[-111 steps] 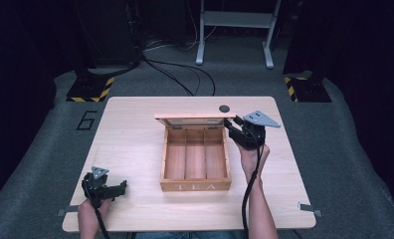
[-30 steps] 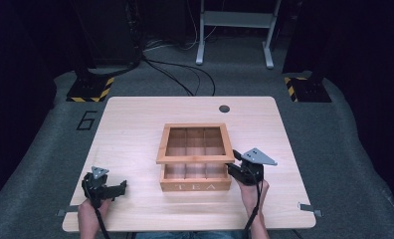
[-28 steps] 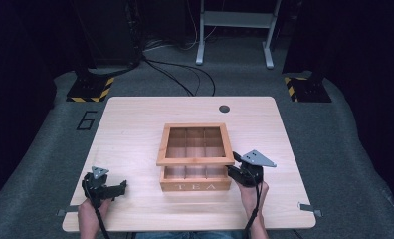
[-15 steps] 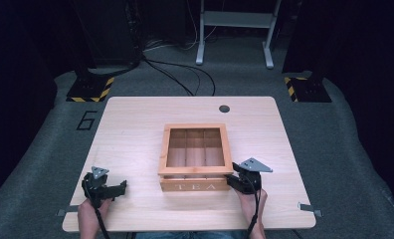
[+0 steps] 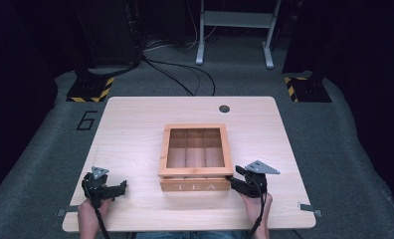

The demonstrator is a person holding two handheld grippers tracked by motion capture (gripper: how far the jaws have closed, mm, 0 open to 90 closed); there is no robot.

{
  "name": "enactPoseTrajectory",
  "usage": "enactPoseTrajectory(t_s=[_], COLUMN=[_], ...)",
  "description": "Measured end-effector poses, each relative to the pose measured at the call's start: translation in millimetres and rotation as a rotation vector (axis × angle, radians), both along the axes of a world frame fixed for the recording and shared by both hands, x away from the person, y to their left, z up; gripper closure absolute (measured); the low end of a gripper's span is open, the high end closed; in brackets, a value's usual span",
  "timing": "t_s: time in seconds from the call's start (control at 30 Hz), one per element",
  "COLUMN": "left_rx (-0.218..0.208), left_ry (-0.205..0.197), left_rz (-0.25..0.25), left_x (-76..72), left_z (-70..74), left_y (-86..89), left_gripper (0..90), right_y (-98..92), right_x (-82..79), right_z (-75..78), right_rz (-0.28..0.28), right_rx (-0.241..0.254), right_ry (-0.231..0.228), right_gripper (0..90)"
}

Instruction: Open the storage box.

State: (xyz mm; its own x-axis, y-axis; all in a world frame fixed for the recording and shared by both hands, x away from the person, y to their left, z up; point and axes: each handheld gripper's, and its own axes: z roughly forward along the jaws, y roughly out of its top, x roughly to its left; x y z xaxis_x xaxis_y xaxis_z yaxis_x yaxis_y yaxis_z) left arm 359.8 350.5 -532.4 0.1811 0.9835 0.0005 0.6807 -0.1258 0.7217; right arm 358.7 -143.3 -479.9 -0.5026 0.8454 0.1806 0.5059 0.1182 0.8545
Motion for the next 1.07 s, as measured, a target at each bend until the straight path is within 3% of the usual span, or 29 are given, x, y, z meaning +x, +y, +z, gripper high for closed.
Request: enactPoseTrajectory(t_s=[0.3, 0.4, 0.5, 0.6, 0.8, 1.07], left_rx=[0.0, -0.001, 0.0, -0.001, 0.0, 0.0], left_ry=[0.005, 0.004, 0.003, 0.002, 0.002, -0.001], left_rz=[-0.003, -0.003, -0.002, -0.002, -0.002, 0.0], left_x=[0.0, 0.0, 0.0, 0.0, 0.0, 0.0], left_z=[0.4, 0.3, 0.2, 0.2, 0.2, 0.0], left_y=[0.3, 0.2, 0.2, 0.1, 0.2, 0.0], left_gripper=[0.2, 0.2, 0.2, 0.2, 0.2, 0.2], right_y=[-11.5, -7.3, -7.8, -11.0, -19.2, -23.7], right_x=[-10.6, -13.1, -15.9, -16.3, -16.3, -13.5], right_z=[-0.2, -5.9, -15.4, -22.9, -43.2, -50.0], right_rz=[0.019, 0.042, 0.05, 0.038, -0.029, -0.038], right_rx=[0.028, -0.029, -0.029, -0.063, -0.202, -0.266], right_ry=[0.024, 0.052, 0.08, 0.102, 0.117, 0.108], right_gripper=[38.4, 33.3, 28.4, 19.8, 12.5, 8.7])
